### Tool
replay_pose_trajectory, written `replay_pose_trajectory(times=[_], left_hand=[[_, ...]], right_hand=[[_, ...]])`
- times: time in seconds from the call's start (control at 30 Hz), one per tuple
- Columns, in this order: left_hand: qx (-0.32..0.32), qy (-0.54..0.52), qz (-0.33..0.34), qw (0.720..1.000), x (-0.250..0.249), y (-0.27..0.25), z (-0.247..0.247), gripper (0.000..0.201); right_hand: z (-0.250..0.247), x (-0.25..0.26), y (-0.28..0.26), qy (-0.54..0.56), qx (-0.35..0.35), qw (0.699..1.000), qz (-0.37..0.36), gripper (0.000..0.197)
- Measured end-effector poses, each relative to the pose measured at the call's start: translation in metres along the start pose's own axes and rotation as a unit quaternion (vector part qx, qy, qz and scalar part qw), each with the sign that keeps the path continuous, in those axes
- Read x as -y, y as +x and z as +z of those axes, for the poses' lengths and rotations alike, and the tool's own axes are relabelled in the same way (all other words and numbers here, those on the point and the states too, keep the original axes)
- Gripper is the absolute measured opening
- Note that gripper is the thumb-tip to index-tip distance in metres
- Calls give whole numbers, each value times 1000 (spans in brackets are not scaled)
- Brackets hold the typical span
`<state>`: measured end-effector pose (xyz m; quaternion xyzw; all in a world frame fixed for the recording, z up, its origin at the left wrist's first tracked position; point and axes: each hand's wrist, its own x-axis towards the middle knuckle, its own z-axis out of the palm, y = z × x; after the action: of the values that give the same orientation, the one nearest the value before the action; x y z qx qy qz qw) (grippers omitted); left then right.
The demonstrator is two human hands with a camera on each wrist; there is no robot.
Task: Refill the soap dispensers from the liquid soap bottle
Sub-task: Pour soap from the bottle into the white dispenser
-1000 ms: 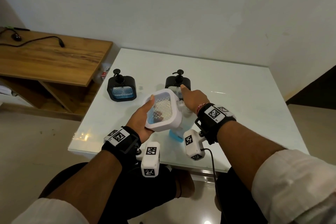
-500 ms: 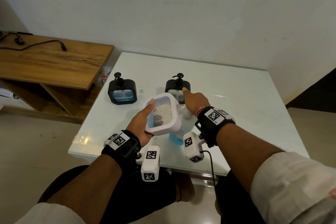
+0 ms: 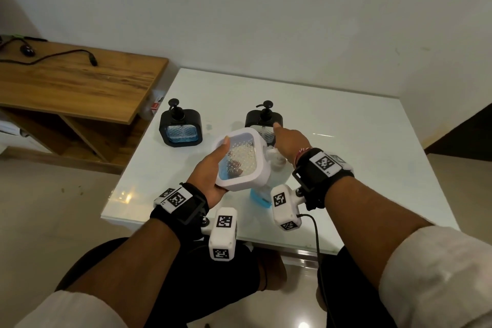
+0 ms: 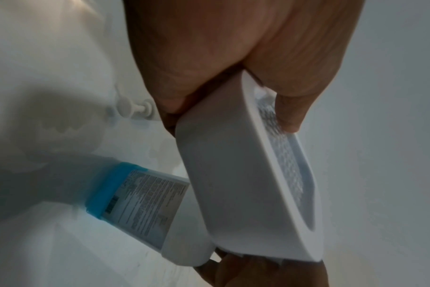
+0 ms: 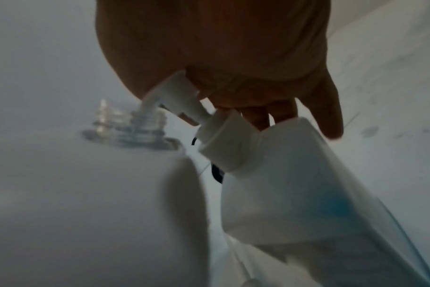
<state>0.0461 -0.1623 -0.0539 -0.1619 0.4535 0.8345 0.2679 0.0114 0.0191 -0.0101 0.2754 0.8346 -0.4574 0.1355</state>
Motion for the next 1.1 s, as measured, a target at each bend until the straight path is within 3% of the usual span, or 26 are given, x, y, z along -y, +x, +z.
replay_pose_trajectory(times=[0.1,0.2,0.4,0.63,0.8,1.1], left_hand=[[-2,3,-2,1000,0,0,1,29],[-7,4,-4,1000,0,-2,0,29],[-1,-5,2,1000,1,-2,0,31],[-16,5,-7,1000,1,-1,-1,30],[-19,1,-11,1000,3,-4,0,38],[-23,4,-12,1000,1,-1,0,34]], right_hand=[[4,-4,0,-34,-25,999,7,50],[3,-5,1,-68,-50,996,-7,56],[7,5,-4,-80,-28,995,-49,64],[10,-1,-7,-59,-28,998,-10,52],[8,4,-8,-39,16,999,-7,57],[10,1,-10,-40,1,999,-1,55]])
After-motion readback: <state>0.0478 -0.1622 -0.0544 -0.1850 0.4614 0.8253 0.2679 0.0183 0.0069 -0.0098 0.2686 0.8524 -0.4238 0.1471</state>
